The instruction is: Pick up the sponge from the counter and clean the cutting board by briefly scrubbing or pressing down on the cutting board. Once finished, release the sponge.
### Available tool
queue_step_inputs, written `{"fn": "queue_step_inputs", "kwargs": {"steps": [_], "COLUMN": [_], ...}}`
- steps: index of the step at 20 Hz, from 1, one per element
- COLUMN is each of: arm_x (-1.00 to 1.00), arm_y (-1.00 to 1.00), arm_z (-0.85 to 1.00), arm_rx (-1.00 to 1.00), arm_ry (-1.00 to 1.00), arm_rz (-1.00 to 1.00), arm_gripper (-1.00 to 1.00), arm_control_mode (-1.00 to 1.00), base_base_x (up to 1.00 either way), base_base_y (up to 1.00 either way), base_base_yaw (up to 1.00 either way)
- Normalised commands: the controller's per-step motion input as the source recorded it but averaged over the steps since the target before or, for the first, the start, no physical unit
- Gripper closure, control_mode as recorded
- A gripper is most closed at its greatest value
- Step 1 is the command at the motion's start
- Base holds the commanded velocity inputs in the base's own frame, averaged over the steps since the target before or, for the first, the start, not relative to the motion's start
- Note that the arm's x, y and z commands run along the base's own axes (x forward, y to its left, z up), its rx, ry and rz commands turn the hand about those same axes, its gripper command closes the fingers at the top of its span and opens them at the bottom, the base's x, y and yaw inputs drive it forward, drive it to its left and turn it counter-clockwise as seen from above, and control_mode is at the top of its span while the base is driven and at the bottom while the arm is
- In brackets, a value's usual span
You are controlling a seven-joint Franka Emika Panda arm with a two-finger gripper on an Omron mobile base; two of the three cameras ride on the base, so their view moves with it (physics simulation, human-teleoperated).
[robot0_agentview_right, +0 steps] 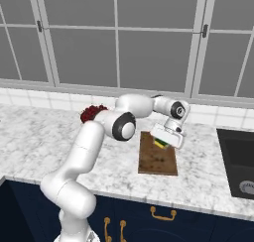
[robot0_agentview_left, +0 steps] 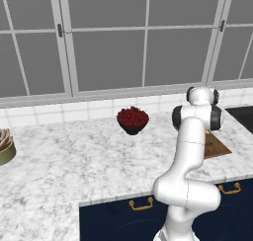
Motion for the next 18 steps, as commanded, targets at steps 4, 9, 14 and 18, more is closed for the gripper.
{"fn": "queue_step_inputs", "kwargs": {"steps": [4, 9, 14, 18], "arm_x": [-1.00, -1.00, -1.00, -1.00], "arm_y": [0.00, 0.06, 0.48, 0.51], "arm_z": [-0.51, -0.72, -0.86, -0.53], "arm_rx": [-0.01, -0.06, -0.16, -0.12], "arm_ry": [-0.21, -0.17, -0.02, 0.00], "arm_rz": [0.11, 0.14, 0.22, 0.25], "arm_gripper": [1.00, 1.00, 1.00, 1.00], "arm_control_mode": [-1.00, -1.00, -1.00, -1.00], "base_base_x": [0.00, 0.00, 0.00, 0.00], "base_base_y": [0.00, 0.00, 0.00, 0.00], "base_base_yaw": [0.00, 0.00, 0.00, 0.00]}}
